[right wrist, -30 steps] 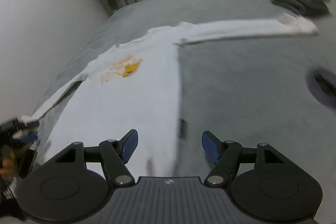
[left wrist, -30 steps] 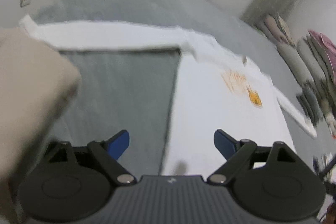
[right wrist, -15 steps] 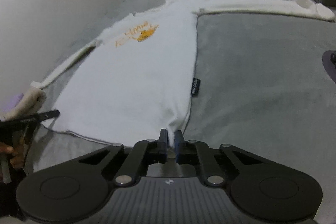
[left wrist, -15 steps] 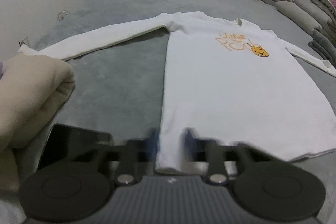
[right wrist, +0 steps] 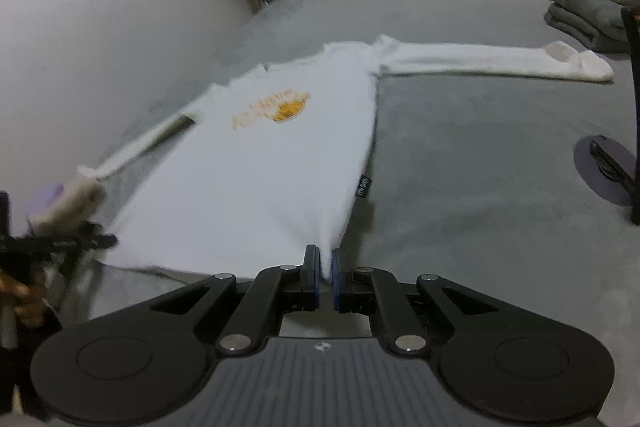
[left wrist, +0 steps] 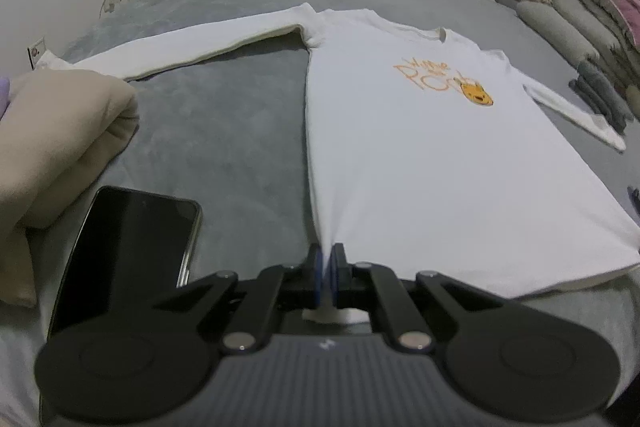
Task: Fold clothes
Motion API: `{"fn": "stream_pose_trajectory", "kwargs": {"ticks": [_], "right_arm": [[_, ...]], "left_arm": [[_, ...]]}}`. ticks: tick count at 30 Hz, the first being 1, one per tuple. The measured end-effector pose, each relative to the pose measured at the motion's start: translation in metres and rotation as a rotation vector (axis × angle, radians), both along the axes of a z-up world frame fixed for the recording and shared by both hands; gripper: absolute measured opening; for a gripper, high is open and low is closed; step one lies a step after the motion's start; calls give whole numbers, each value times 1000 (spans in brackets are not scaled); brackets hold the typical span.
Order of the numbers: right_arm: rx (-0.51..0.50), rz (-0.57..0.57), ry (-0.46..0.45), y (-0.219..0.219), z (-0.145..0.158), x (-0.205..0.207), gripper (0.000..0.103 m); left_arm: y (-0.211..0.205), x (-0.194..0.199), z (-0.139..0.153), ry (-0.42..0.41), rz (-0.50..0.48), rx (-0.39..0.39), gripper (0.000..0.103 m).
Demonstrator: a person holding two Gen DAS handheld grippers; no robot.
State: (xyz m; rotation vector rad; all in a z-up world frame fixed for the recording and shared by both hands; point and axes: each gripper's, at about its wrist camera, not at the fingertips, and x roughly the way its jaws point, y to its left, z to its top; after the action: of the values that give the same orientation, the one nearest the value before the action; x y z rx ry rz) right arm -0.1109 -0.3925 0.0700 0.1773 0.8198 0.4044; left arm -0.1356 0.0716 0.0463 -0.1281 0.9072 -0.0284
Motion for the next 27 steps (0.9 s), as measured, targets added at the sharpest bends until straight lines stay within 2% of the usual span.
{"fn": "stream_pose_trajectory", "kwargs": {"ticks": [2, 4, 6, 7, 8, 12, 15, 18, 20, 23, 27], "right_arm": [[-25, 8, 27, 4, -4, 6, 8], [-34, 39, 27, 8, -3, 9, 8], [-44, 50, 12, 8, 1, 11, 22], [-47, 39, 1, 6, 3, 13, 39], [-53, 24, -10, 3, 6, 16, 47], [-116, -2, -37, 0, 14, 40, 47], [-111, 9, -46, 3, 20, 74, 47], [-125, 34, -60, 12, 25, 116, 48], [-164, 58, -84, 19, 29, 145, 49], [-200, 71, -122, 24, 34, 191, 51], [-217, 107, -162, 37, 29, 252, 53]], "left_arm": [[-1, 4, -3, 9, -14, 13, 6], [5, 4, 0, 9, -15, -10, 15], [12, 4, 4, 2, -4, -39, 24], [15, 5, 7, -8, 6, -31, 24], [18, 6, 10, -20, 16, -23, 24], [29, 20, 28, -62, 41, -30, 26], [32, 50, 48, -102, 25, -9, 30], [27, 93, 64, -129, -23, 5, 38], [23, 126, 72, -145, -41, 37, 38], [16, 183, 76, -161, -34, 139, 37], [12, 263, 68, -146, -74, 169, 37]]}}
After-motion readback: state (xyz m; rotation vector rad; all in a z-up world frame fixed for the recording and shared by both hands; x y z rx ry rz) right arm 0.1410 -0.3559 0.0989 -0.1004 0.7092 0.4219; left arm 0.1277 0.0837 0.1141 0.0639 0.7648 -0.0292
